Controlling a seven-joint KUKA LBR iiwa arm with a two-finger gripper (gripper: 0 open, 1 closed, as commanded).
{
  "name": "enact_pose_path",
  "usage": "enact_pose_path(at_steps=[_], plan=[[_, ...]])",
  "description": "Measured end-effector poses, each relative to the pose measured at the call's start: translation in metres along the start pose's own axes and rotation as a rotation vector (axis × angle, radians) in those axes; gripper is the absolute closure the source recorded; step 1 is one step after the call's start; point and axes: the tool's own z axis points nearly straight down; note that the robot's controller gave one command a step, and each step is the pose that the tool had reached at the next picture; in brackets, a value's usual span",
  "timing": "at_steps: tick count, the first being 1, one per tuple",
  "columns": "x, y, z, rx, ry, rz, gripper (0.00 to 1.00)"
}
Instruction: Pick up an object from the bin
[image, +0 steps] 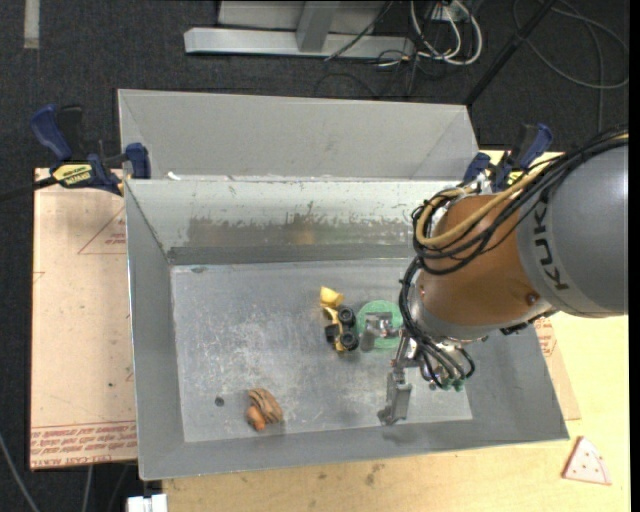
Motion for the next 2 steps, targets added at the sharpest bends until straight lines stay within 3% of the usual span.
enact_pose_path(at_steps=[2], plan=[[-0.0068, -0.0001, -0.0018, 0.0, -0.009, 0.011, 0.0]])
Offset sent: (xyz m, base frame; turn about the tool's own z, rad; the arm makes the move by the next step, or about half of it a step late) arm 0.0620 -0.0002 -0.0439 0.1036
